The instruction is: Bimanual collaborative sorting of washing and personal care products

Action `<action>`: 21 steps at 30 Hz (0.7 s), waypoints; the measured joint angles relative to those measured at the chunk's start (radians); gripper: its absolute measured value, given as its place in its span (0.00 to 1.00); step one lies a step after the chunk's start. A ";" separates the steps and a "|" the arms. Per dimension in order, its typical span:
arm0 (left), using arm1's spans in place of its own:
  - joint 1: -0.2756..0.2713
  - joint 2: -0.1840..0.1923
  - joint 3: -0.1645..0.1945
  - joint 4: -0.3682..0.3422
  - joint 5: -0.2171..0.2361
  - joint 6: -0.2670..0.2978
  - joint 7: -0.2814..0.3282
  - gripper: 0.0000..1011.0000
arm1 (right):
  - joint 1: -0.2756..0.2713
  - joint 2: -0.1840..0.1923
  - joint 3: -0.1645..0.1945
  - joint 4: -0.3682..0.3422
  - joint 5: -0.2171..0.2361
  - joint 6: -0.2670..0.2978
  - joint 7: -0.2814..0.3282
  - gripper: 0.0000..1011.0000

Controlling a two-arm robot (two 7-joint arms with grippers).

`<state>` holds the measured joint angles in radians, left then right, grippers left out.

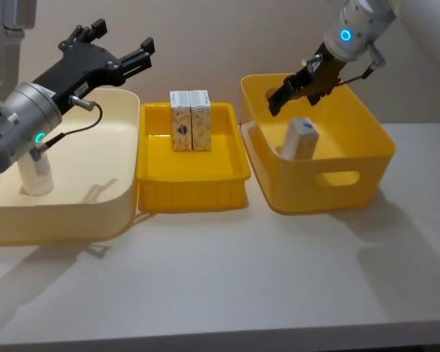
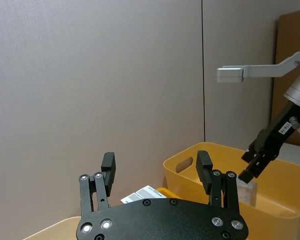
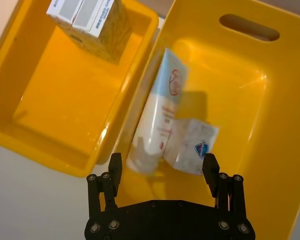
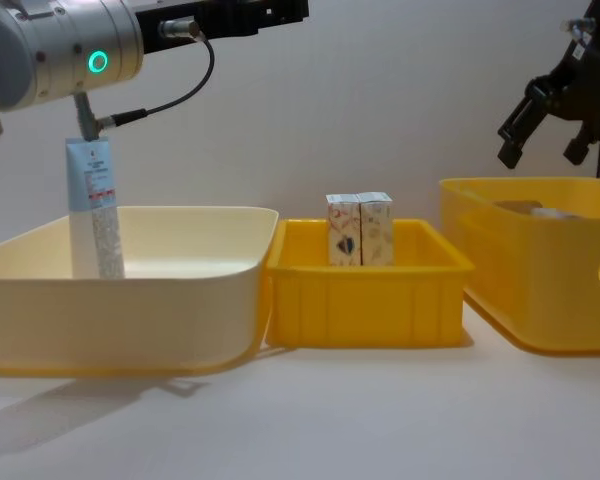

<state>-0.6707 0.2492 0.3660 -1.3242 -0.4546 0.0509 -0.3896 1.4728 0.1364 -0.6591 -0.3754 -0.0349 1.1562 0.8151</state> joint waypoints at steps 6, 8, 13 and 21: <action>0.000 0.000 0.000 0.000 0.000 0.000 0.000 0.99 | 0.019 -0.004 -0.032 0.033 -0.010 0.021 0.060 0.99; 0.000 0.000 0.000 0.000 0.000 0.000 0.000 0.99 | 0.023 -0.005 -0.038 0.039 -0.011 0.025 0.070 0.99; 0.000 0.000 0.000 0.000 0.000 0.000 0.000 0.99 | 0.033 -0.006 -0.052 0.055 -0.015 0.035 0.099 0.99; 0.000 0.000 0.000 0.000 0.000 0.000 0.000 0.99 | 0.041 -0.008 -0.066 0.069 -0.019 0.044 0.123 0.99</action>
<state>-0.6707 0.2493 0.3661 -1.3242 -0.4546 0.0509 -0.3896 1.5135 0.1286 -0.7251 -0.3069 -0.0541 1.2006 0.9382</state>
